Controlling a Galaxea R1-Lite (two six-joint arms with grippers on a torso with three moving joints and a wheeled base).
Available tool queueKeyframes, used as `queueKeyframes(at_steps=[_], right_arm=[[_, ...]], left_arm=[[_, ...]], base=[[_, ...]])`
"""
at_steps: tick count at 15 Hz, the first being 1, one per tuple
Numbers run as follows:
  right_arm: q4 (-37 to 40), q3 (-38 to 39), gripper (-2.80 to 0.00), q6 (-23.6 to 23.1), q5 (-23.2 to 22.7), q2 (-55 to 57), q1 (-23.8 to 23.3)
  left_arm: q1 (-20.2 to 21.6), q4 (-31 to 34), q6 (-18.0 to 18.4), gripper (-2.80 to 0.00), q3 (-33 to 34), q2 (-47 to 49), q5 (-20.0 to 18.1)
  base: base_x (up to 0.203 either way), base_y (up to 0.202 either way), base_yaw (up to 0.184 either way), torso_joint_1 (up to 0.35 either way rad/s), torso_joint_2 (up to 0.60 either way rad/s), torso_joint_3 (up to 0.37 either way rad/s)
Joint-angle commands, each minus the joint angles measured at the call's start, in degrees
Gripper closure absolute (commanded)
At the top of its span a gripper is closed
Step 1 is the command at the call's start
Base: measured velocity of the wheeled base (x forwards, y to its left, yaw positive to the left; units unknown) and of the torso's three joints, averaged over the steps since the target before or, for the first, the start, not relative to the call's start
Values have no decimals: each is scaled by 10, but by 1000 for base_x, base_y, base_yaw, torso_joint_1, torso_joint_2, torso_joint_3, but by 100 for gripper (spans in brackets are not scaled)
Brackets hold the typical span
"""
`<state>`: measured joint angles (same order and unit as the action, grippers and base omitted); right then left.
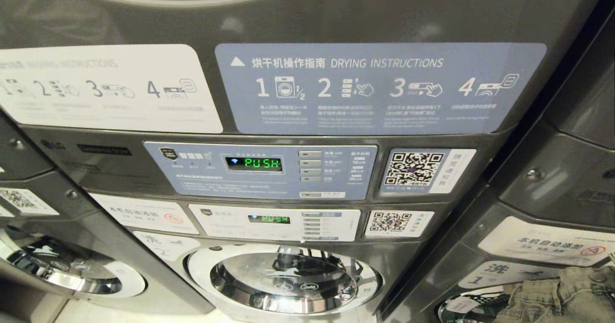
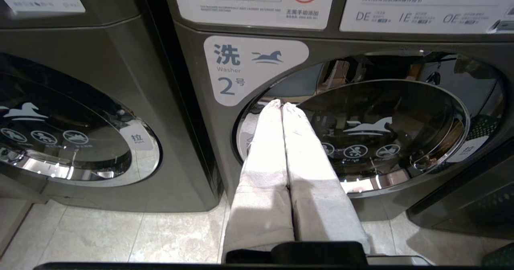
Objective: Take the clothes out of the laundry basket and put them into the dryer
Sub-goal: Put the clothes in the dryer
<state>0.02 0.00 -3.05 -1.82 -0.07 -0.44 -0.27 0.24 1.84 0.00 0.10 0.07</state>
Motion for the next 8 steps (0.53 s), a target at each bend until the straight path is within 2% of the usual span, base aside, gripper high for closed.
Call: queueKeyframes(at_steps=[1,8], right_arm=[[0,0,0,0,0,1,0],[0,0,0,1,0,1,0]], left_arm=[[0,0,0,0,-1,0,0],[0,0,0,0,0,0,0]], base=[[0,0,0,186,-375,-193],[0,0,0,169,-345,-177]])
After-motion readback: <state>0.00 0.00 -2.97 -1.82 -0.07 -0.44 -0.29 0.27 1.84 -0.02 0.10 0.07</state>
